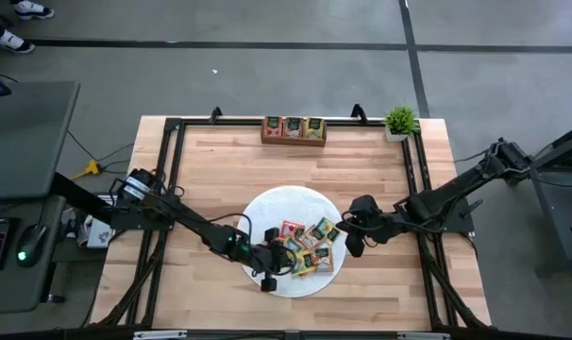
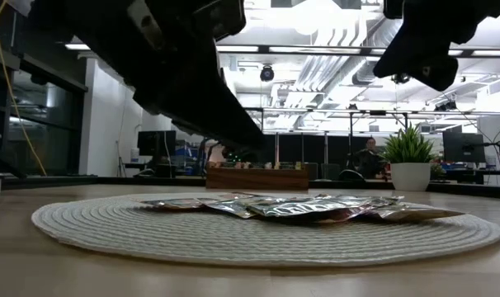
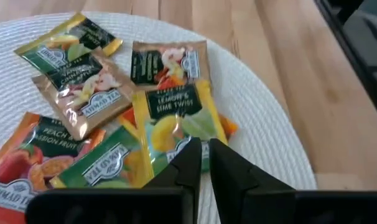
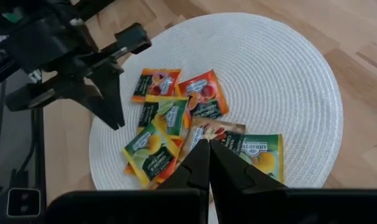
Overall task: Pick & Place Tea
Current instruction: Put the yellow tea bag into the right section of the wooden organizer
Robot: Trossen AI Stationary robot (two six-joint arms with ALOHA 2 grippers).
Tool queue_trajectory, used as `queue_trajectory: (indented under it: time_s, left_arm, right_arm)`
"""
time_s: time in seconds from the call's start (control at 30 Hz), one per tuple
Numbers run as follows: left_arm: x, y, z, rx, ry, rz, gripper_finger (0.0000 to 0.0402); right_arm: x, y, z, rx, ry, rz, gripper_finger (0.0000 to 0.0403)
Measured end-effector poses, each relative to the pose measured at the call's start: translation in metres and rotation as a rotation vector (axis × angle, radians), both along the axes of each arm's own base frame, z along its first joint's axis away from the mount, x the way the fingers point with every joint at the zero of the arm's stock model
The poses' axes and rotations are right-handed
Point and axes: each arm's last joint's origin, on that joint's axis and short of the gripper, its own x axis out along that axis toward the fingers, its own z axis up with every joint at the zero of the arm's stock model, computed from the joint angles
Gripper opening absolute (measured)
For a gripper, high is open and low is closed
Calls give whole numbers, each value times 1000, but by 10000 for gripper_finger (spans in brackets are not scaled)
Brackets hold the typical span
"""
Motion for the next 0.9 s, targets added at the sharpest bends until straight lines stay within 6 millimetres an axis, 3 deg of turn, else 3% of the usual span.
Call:
queue_trajectory:
  time_s: [0.13,0.5,0.77,0.9]
  left_arm:
    - [0,0,-3,-21,9,17,43]
    - [3,0,0,-23,-14,72,169]
    - [22,-11,-4,-14,-36,88,177]
    - [24,-15,-15,9,15,138,177]
  right_arm:
    - [-1,2,0,-5,5,12,0]
    - [-2,3,-1,-33,26,71,0]
    - [-3,2,-6,-44,41,75,0]
    - [-7,3,-15,-25,58,64,0]
